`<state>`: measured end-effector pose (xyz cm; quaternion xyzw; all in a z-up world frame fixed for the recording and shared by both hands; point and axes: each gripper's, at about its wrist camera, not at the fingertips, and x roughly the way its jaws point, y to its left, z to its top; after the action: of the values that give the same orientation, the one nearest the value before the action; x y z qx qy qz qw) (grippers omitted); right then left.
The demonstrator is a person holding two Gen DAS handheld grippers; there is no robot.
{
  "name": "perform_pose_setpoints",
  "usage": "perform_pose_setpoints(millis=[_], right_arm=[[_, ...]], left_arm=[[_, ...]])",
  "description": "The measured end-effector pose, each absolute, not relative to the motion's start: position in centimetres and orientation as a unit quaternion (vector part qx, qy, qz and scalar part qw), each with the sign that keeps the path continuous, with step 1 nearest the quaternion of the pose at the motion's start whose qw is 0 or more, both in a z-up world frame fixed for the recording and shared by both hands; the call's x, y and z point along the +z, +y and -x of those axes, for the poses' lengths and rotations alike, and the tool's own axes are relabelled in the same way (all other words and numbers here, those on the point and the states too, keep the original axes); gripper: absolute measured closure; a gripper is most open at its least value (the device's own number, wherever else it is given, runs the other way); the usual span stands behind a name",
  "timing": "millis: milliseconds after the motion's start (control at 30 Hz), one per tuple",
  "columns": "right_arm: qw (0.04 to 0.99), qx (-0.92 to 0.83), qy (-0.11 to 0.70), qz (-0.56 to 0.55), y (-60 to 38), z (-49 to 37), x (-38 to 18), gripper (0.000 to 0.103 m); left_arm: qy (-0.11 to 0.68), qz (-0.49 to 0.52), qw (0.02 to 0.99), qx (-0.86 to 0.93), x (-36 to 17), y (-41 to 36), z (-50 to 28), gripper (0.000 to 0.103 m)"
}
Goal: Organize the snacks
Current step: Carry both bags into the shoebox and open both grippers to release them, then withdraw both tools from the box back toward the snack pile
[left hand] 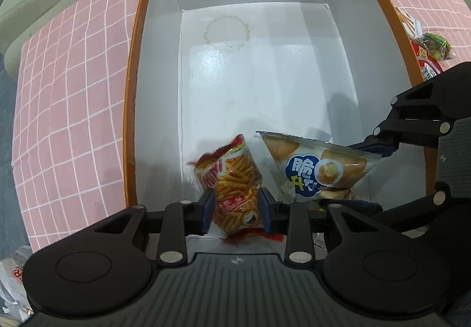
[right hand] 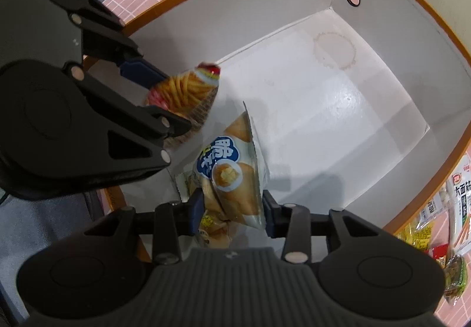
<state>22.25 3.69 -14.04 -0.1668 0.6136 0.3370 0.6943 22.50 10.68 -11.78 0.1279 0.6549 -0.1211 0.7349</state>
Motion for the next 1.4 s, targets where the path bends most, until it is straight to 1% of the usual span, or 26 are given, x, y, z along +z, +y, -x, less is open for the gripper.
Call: perform_pose_setpoints(millis=[67,100,133,167,200,233,267,300,333,400,467,533,633,767,1100,1400], right_arm=[[0.696,0.334,0.614,0.167,3.6,-22.7,-14.5,0.063],[0.697,0.331,0.614,0.167,3.7,-22.7,-14.5,0.063],[0.698,0.33,0.613,0.168,3.7,-22.7,-14.4,0.061],[0.7,0.328,0.611,0.168,3.7,-22.7,-14.4,0.06],[0.702,0.327,0.61,0.166,3.7,-22.7,-14.1,0.054],[0.704,0.329,0.608,0.163,3.7,-22.6,-13.8,0.045],[0.706,0.332,0.605,0.16,3.7,-22.4,-13.4,0.041],[0.707,0.331,0.605,0.159,3.7,-22.3,-13.0,0.034],[0.709,0.332,0.601,0.161,3.9,-22.2,-12.7,0.03],[0.714,0.333,0.593,0.167,4.0,-21.8,-11.9,0.029],[0.719,0.332,0.587,0.17,3.9,-21.6,-11.1,0.028],[0.724,0.331,0.58,0.172,3.8,-21.3,-10.4,0.024],[0.733,0.332,0.567,0.178,3.5,-20.7,-9.1,0.023],[0.744,0.331,0.554,0.172,2.3,-20.0,-7.6,0.023],[0.774,0.331,0.521,0.141,-2.6,-17.4,-4.1,0.023],[0.836,0.276,0.453,0.137,-8.6,-13.8,-2.5,0.023]], left_arm=[[0.653,-0.129,0.738,-0.116,-11.6,10.7,-22.5,0.064],[0.651,-0.13,0.739,-0.114,-11.5,10.7,-22.5,0.061],[0.65,-0.13,0.74,-0.113,-11.3,10.7,-22.4,0.057],[0.649,-0.129,0.741,-0.113,-11.0,10.8,-22.3,0.054],[0.647,-0.128,0.743,-0.114,-10.7,10.9,-22.0,0.051],[0.646,-0.127,0.744,-0.115,-10.5,11.0,-21.9,0.048],[0.644,-0.125,0.746,-0.115,-10.2,11.0,-21.7,0.047],[0.643,-0.125,0.746,-0.115,-10.0,11.1,-21.6,0.044],[0.642,-0.124,0.747,-0.115,-9.8,11.1,-21.5,0.04],[0.639,-0.124,0.75,-0.116,-9.2,11.3,-21.1,0.037],[0.636,-0.127,0.753,-0.111,-8.6,11.5,-20.8,0.036],[0.631,-0.128,0.758,-0.109,-7.9,11.7,-20.4,0.035],[0.618,-0.116,0.769,-0.113,-6.2,11.8,-19.5,0.031],[0.602,-0.105,0.783,-0.117,-4.3,11.9,-18.5,0.03],[0.563,-0.139,0.803,-0.136,-0.7,9.1,-16.5,0.03],[0.477,-0.127,0.852,-0.176,2.6,4.3,-13.3,0.03]])
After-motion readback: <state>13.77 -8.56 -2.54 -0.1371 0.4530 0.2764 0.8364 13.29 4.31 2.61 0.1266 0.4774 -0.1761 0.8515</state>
